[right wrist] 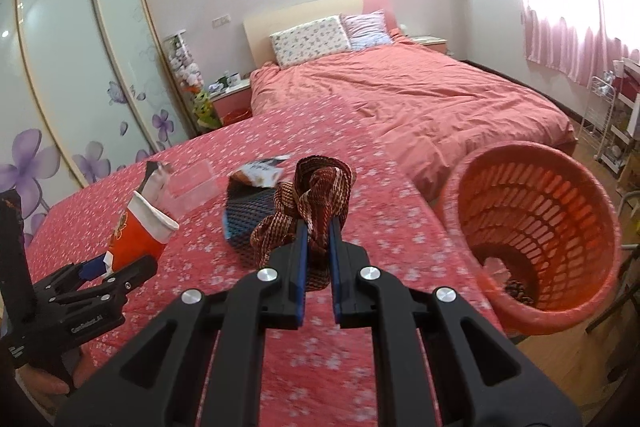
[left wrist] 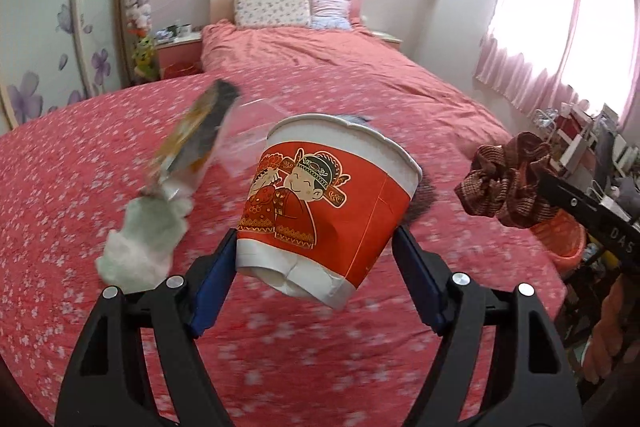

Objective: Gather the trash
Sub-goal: 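Carry the red cup and plaid scrunchie toward the orange basket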

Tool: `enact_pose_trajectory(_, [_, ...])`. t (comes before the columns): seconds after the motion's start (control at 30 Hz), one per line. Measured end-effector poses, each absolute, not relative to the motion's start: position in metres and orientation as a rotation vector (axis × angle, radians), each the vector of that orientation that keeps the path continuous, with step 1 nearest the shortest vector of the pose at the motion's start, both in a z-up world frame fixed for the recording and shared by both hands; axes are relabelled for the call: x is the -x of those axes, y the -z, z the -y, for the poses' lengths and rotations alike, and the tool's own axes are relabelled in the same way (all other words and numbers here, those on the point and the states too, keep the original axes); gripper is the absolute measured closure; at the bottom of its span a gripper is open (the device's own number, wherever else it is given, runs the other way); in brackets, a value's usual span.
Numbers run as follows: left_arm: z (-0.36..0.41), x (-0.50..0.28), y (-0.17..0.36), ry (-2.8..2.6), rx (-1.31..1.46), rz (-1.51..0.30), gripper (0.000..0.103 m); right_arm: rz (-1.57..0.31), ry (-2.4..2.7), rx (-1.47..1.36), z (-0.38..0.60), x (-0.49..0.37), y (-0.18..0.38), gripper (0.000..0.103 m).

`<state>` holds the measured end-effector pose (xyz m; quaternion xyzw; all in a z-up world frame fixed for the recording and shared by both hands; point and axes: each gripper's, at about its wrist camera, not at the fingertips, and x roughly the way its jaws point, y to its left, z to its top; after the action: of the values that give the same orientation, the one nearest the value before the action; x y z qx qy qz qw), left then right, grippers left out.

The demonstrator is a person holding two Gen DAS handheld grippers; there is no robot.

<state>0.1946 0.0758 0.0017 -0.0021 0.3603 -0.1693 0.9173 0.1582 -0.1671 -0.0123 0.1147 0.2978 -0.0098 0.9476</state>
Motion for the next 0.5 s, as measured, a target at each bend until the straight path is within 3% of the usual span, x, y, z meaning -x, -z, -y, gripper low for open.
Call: enact_pose_trajectory(0.5, [-0.008,-0.188,-0.01,0.49,0.007,-0.711,0.027,-0.532,0.18,-0.284,0.248,-0.118,0.001,0.093])
